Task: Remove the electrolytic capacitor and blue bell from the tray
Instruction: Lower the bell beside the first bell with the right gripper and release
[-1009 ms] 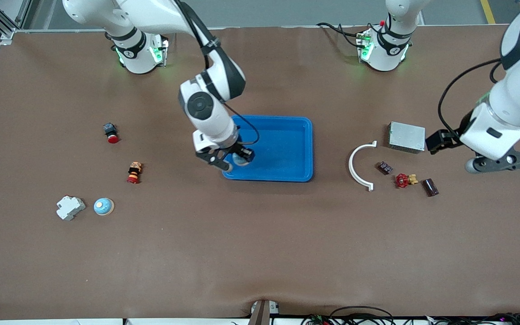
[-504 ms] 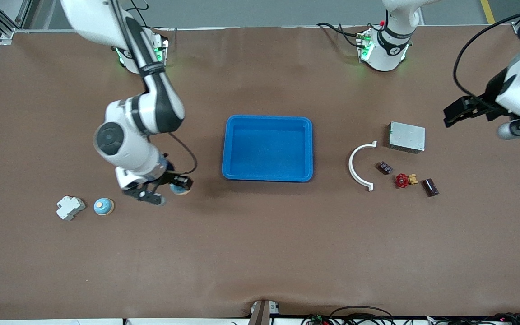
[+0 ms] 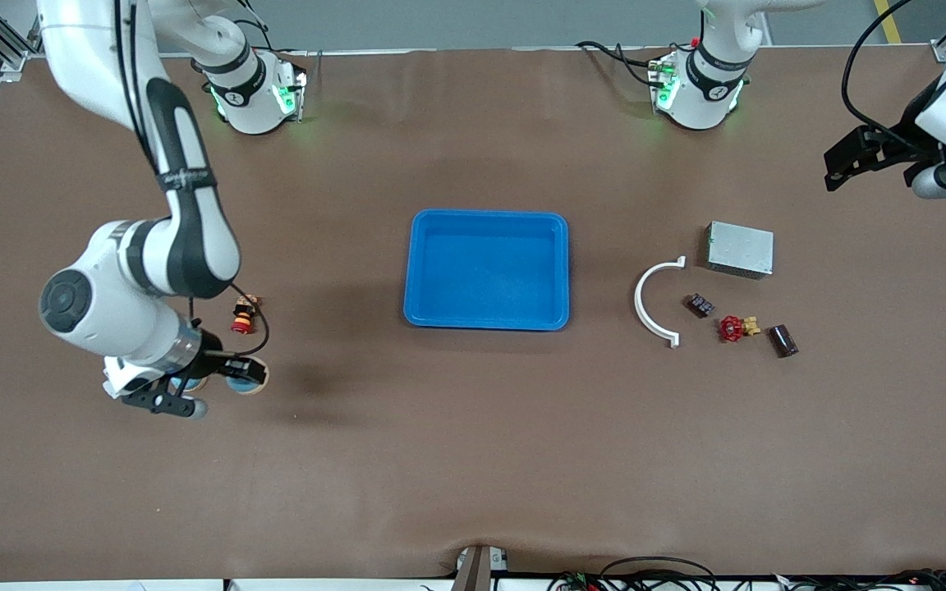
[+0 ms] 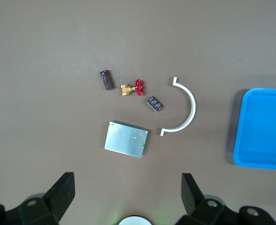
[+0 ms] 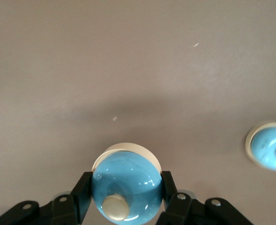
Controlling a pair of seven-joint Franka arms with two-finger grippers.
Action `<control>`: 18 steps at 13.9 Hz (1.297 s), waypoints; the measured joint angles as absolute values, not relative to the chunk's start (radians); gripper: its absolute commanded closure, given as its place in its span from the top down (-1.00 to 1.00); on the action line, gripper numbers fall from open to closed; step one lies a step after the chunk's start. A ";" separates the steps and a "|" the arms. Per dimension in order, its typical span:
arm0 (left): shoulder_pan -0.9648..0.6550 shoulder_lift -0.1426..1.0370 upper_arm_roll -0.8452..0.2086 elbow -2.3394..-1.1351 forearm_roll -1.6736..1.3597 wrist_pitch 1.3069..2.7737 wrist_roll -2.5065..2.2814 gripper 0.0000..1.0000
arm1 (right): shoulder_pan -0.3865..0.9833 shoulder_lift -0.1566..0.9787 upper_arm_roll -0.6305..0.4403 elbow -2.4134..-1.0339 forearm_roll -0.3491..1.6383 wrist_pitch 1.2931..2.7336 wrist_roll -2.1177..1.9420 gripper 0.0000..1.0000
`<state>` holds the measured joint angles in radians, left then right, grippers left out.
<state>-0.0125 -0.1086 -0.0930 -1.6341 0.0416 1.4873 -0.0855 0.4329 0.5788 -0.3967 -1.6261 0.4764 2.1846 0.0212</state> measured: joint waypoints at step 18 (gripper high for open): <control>-0.015 -0.143 -0.093 -1.622 0.042 1.531 -0.053 1.00 | 0.074 0.888 -0.240 -1.340 0.511 2.185 -0.292 -1.00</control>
